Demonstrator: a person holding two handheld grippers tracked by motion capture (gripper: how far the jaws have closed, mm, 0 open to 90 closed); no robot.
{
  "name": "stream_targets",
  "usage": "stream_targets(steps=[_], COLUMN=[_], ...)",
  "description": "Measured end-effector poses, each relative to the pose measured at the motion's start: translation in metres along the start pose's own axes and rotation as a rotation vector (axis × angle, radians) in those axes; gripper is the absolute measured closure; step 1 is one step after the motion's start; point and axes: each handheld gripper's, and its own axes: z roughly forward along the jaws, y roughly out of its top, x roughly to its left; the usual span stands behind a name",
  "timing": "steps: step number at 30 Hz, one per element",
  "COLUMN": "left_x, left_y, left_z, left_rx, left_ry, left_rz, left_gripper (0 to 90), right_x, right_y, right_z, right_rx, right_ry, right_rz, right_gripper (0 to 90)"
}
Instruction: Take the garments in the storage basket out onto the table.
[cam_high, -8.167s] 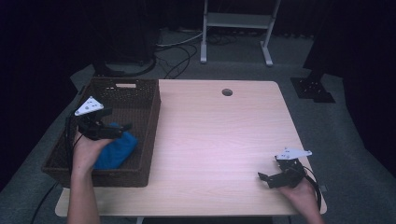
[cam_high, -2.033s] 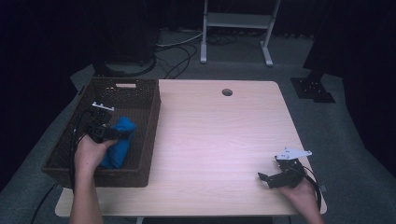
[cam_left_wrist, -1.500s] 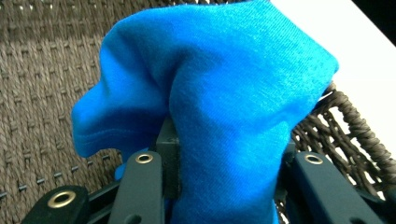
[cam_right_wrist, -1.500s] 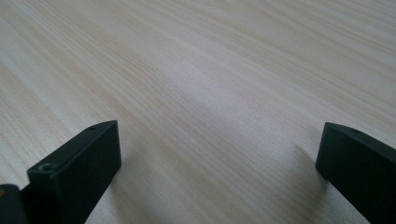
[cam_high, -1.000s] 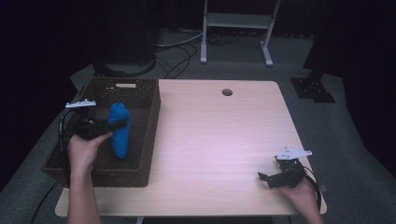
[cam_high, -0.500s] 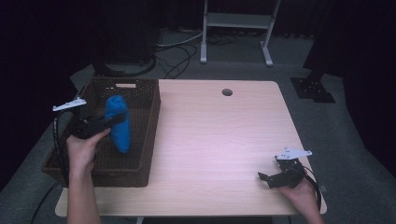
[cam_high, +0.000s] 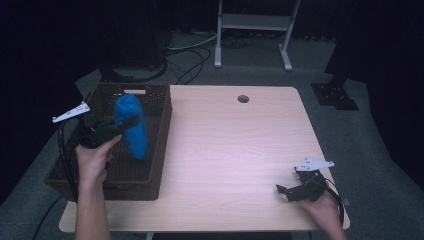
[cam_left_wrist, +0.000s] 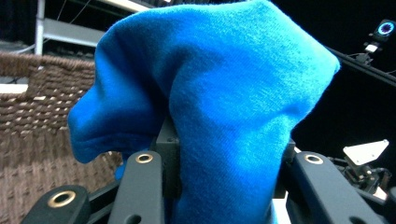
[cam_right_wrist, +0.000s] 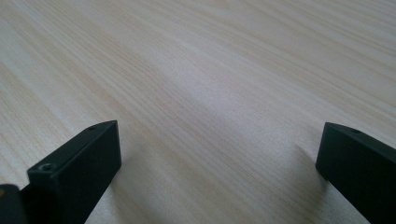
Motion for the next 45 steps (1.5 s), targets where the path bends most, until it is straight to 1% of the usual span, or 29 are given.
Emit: stream_targets(steps=[4, 8, 14, 16, 25, 31, 34, 45], left_x=[-0.007, -0.014, -0.022, -0.025, -0.039, -0.046, -0.049, -0.068], left_y=[0.002, 0.006, 0.01, 0.011, 0.018, 0.019, 0.019, 0.019], left_z=[0.003, 0.007, 0.013, 0.016, 0.034, 0.046, 0.05, 0.079], left_rx=[-0.018, -0.017, -0.03, -0.027, -0.035, -0.042, -0.043, -0.048], left_ry=[-0.014, -0.022, -0.024, -0.029, -0.063, -0.093, -0.101, -0.161], left_rz=[0.013, 0.038, 0.047, 0.055, 0.081, 0.089, 0.091, 0.103], left_gripper=[59.9, 60.0, 60.1, 60.1, 60.1, 60.1, 60.1, 60.1], right_x=[0.0, 0.0, 0.0, 0.0, 0.0, 0.0, 0.0, 0.0], right_y=[0.0, 0.0, 0.0, 0.0, 0.0, 0.0, 0.0, 0.0], right_z=[0.0, 0.0, 0.0, 0.0, 0.0, 0.0, 0.0, 0.0], right_rx=[0.001, 0.0, 0.0, 0.0, -0.001, 0.0, 0.001, 0.0], right_ry=[0.0, 0.0, 0.0, 0.001, 0.001, 0.001, 0.001, 0.001], right_rz=[0.001, 0.003, 0.004, 0.003, 0.003, 0.003, 0.002, 0.003], right_gripper=[0.0, 0.0, 0.0, 0.0, 0.0, 0.0, 0.0, 0.0])
